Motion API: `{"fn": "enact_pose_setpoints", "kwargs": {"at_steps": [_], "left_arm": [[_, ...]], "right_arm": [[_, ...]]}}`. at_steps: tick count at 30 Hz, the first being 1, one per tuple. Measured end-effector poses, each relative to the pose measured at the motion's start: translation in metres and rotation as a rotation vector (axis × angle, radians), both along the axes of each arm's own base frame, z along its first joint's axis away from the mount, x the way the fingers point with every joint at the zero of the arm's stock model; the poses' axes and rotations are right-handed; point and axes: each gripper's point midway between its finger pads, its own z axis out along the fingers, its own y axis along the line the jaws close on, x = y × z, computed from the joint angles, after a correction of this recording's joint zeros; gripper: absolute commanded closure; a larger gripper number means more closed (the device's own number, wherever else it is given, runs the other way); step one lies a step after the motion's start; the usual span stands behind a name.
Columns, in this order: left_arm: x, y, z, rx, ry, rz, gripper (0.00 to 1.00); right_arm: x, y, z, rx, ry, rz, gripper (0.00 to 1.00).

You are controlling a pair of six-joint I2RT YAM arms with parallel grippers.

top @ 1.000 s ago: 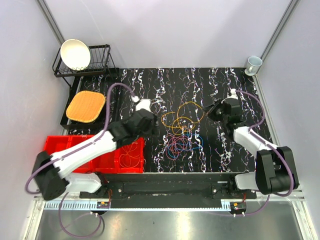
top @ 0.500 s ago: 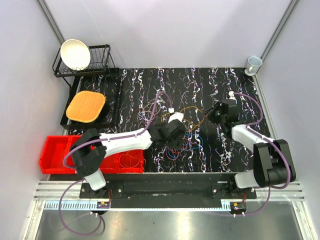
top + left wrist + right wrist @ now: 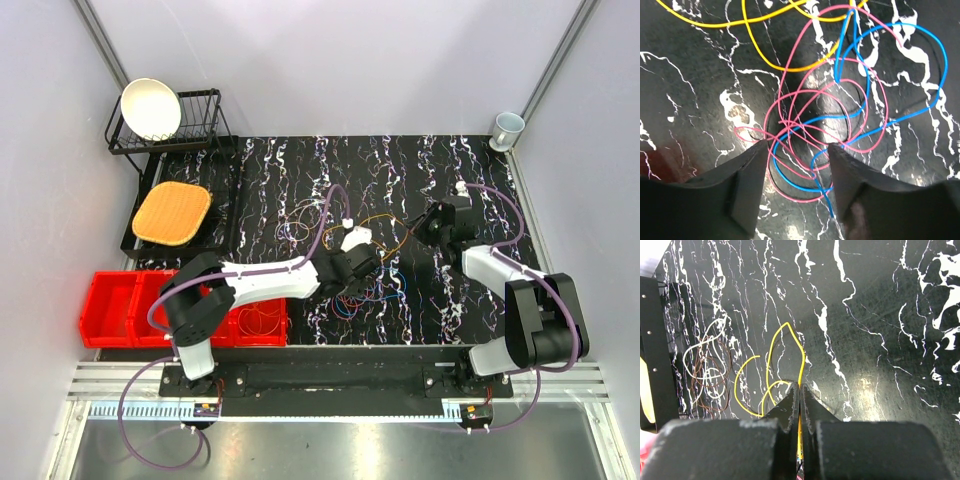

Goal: Untangle the cables

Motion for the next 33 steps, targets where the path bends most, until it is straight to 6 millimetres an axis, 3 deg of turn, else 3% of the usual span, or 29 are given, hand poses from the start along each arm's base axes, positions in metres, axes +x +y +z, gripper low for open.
{"fn": "enact_pose_setpoints", "kwargs": {"at_steps": [2, 8, 12, 15, 19, 21, 22, 24, 27, 28, 31, 33], "left_arm": [[0.005, 0.000, 0.000, 0.012, -0.016, 0.012, 1.00], [0.018, -0.008, 0.018, 0.024, -0.060, 0.026, 1.00], [0.032, 0.000, 0.070, 0.067, -0.147, 0.030, 1.00], [0.041, 0.005, 0.149, 0.020, -0.258, 0.029, 1.00], [0.042, 0.021, 0.292, -0.201, -0.453, 0.049, 1.00], [0.032, 0.047, 0.359, -0.333, -0.549, 0.067, 1.00], [0.026, 0.062, 0.384, -0.386, -0.588, 0.078, 1.00], [0.014, 0.090, 0.413, -0.452, -0.644, 0.100, 1.00], [0.008, 0.113, 0.418, -0.474, -0.672, 0.131, 1.00], [0.008, 0.113, 0.409, -0.454, -0.664, 0.131, 1.00], [0.014, 0.102, 0.370, -0.358, -0.617, 0.112, 1.00], [0.020, 0.090, 0.336, -0.274, -0.575, 0.093, 1.00]], "right_arm": [[0.001, 0.000, 0.001, 0.001, -0.001, 0.001, 1.00], [0.001, 0.000, -0.004, -0.001, 0.012, 0.001, 1.00], [0.002, 0.001, -0.008, -0.003, 0.025, 0.001, 1.00], [0.003, 0.001, -0.008, -0.004, 0.026, 0.001, 1.00], [0.004, 0.001, -0.009, -0.004, 0.029, 0.001, 1.00], [0.004, 0.001, -0.011, -0.005, 0.034, 0.001, 1.00], [0.004, 0.001, -0.012, -0.006, 0.038, 0.001, 1.00], [0.004, 0.001, -0.014, -0.007, 0.044, 0.001, 1.00], [0.003, 0.001, -0.016, -0.008, 0.053, 0.001, 0.96], [0.003, 0.001, -0.016, -0.009, 0.055, 0.001, 0.84], [0.003, 0.001, -0.015, -0.010, 0.056, 0.002, 0.63], [0.004, 0.002, -0.014, -0.009, 0.052, 0.008, 0.55]]}}
